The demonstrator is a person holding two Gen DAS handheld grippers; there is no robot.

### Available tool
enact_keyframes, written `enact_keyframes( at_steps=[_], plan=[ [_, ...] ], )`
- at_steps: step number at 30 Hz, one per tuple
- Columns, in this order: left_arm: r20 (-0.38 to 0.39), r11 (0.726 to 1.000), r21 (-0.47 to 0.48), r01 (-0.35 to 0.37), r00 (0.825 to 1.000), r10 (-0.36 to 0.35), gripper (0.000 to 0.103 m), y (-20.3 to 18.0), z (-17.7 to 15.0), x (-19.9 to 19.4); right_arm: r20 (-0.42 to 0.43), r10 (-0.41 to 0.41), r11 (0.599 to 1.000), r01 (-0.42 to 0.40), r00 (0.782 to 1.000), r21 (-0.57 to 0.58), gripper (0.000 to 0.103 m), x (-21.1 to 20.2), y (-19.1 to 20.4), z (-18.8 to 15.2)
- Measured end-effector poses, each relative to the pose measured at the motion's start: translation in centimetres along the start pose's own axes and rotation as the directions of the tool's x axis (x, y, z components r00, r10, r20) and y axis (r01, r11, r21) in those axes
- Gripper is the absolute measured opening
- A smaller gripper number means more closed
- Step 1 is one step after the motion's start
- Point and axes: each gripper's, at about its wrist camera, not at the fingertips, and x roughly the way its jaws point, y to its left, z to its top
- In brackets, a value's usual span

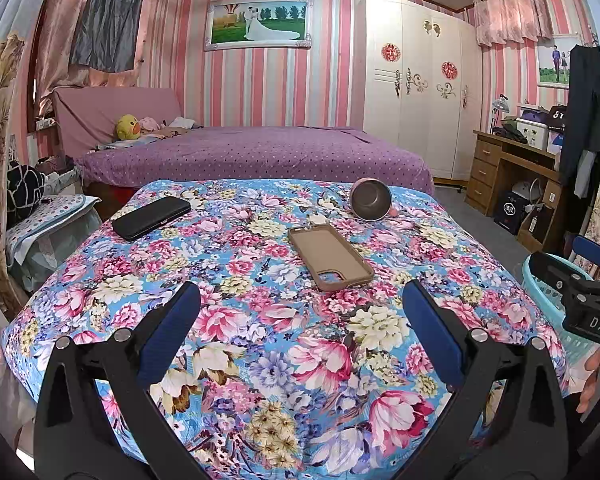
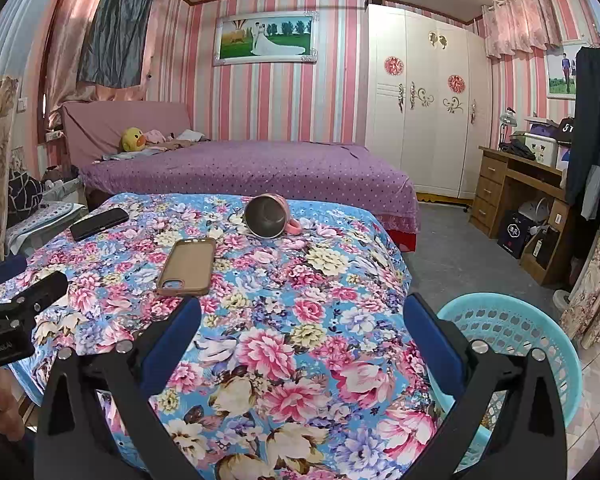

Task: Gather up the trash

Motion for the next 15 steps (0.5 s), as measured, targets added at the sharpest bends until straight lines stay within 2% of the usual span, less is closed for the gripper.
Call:
enact_keyframes(
  at_steps=[15],
  plan=[
    [0.005,1.000,-0.006,-0.001,1.000,0.001,0.098,0.08,0.14,-0.14,-0.005,-0.004,1.000,0.004,1.000,-0.001,0.099,0.01,0.03,0.02]
  ],
)
